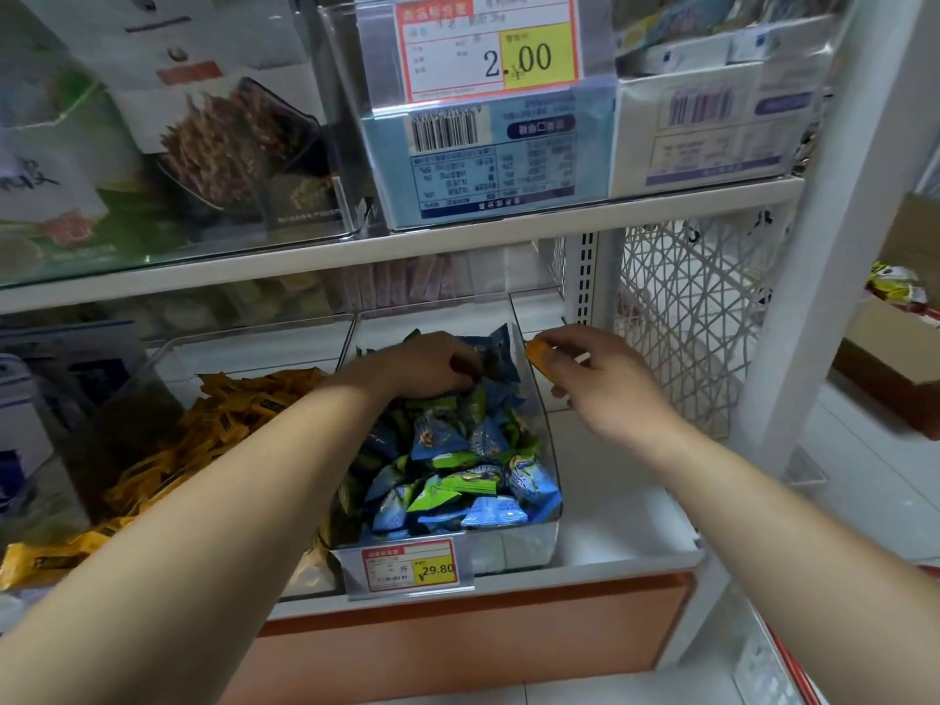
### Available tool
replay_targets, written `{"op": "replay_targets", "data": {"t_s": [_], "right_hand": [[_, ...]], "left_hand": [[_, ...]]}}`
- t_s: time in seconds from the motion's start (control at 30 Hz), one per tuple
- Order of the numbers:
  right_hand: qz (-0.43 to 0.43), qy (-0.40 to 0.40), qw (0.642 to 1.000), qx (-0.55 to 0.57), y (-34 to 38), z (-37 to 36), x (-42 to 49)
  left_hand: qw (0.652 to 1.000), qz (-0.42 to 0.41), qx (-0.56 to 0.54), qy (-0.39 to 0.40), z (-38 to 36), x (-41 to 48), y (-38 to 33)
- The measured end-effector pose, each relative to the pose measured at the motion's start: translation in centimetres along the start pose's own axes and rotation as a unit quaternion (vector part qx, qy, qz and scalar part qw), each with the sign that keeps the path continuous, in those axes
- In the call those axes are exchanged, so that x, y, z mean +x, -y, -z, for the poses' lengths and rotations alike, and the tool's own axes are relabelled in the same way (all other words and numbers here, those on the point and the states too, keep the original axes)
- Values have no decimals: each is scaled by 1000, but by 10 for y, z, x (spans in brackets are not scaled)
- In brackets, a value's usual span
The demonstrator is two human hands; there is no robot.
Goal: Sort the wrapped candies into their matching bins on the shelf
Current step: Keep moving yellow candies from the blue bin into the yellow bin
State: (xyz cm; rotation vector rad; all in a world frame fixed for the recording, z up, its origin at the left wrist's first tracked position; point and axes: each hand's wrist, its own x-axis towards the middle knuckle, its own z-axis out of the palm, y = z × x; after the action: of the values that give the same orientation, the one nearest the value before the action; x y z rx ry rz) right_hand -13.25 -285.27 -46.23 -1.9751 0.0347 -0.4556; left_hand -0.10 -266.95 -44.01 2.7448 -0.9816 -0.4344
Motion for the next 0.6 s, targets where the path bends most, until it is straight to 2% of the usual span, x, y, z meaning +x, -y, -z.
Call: {"op": "replay_targets", "data": {"t_s": [0.23,0.4,0.47,0.53,0.6], "right_hand": [[12,3,1000,-8,7,-1,-3],[14,7,999,-31,12,-1,-8],[17,11,999,-33,14,-1,-10],[15,9,1000,-26,15,0,-11],[16,6,1000,-21,16,0,-10]], "left_hand": [[998,-19,16,-55,3,-19,8],[998,20,44,31,7,-26,2],[998,29,45,37,10,-28,4],[999,24,33,23,13,-34,8],[1000,19,-4,-22,13,-43,9]]}}
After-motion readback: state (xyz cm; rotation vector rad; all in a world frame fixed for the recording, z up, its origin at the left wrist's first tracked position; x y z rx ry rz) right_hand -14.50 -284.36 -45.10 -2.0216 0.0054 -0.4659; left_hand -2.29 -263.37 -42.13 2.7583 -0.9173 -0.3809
